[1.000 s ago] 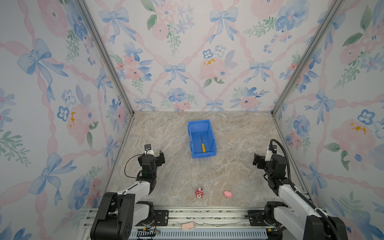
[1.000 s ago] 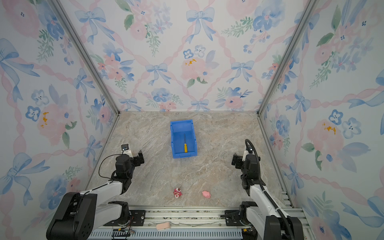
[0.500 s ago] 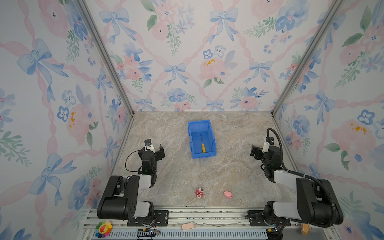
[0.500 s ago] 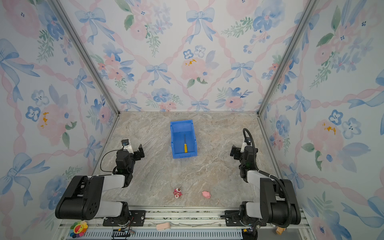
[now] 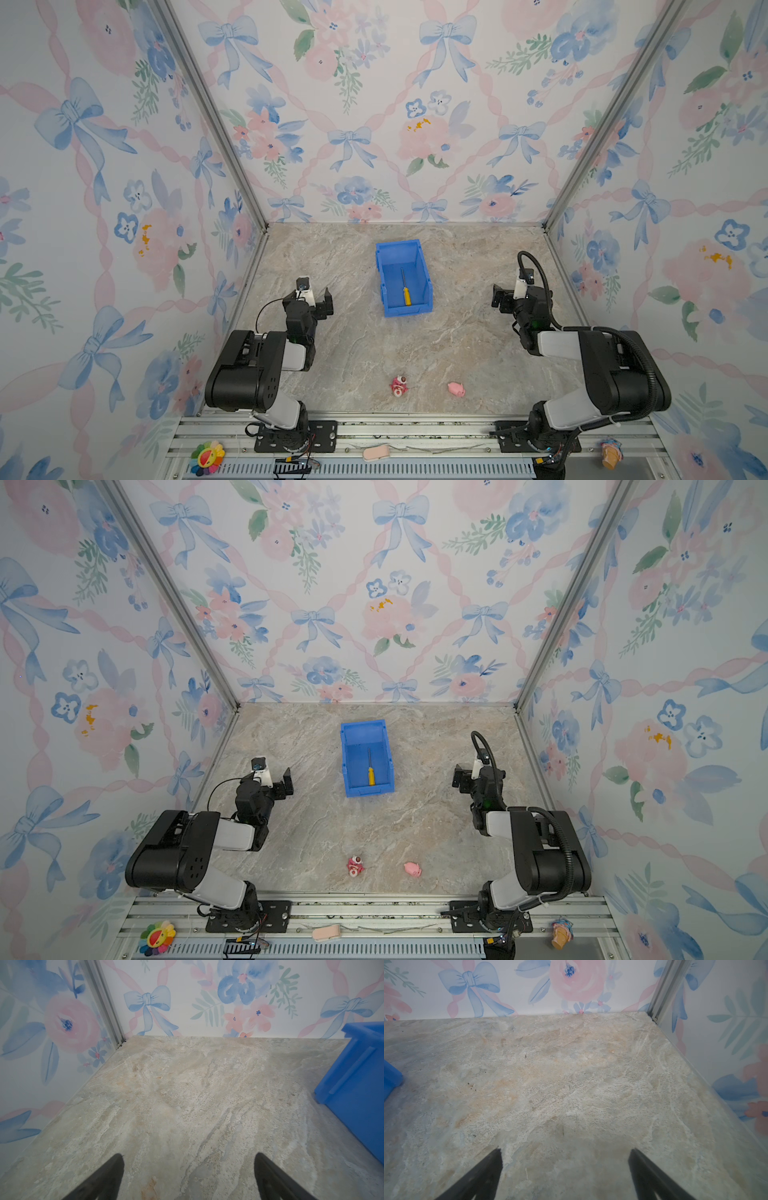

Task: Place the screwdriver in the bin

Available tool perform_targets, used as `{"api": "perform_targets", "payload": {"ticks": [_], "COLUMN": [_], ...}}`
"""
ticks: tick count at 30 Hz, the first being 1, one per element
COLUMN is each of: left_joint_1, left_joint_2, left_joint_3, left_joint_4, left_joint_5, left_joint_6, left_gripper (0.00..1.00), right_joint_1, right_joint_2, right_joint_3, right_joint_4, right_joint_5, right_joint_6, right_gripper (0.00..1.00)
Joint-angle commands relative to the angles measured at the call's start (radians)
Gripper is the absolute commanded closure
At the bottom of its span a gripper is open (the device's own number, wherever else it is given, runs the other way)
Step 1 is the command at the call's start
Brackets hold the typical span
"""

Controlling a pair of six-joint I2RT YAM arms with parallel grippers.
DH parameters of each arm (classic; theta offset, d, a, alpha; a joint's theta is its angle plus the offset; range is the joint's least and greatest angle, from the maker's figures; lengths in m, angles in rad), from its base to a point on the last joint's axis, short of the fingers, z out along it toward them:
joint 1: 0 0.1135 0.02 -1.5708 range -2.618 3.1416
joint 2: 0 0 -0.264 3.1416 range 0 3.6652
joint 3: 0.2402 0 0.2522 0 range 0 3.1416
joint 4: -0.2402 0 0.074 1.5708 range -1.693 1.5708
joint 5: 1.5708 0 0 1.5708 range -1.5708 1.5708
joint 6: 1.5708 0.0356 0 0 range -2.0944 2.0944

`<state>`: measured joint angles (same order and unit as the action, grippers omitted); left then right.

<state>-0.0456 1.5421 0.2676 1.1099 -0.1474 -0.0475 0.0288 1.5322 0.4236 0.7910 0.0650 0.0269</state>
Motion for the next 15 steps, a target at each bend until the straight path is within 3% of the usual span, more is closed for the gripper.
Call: {"api": "perform_targets", "payload": {"ticks": [1,15], "left_joint_1": [0.001,0.001], "left_joint_2": [0.012,0.013], "left_joint_3": [-0.014,-0.016], "left_joint_4": [0.056,0.061], "left_joint_5": [0.024,0.027], "left_joint_6": [0.024,0.026], "left_gripper": [0.02,0.02], "right_joint_1": [0.016,0.017], "right_joint_2": [0.009,0.008], "right_joint_3": [-0.011,-0.013], "right_joint_4": [0.072,0.073], "right_joint_5": [0.035,0.036], "right_joint_6": [-0.024,-0.024], "right_gripper": [0.03,0.03]}}
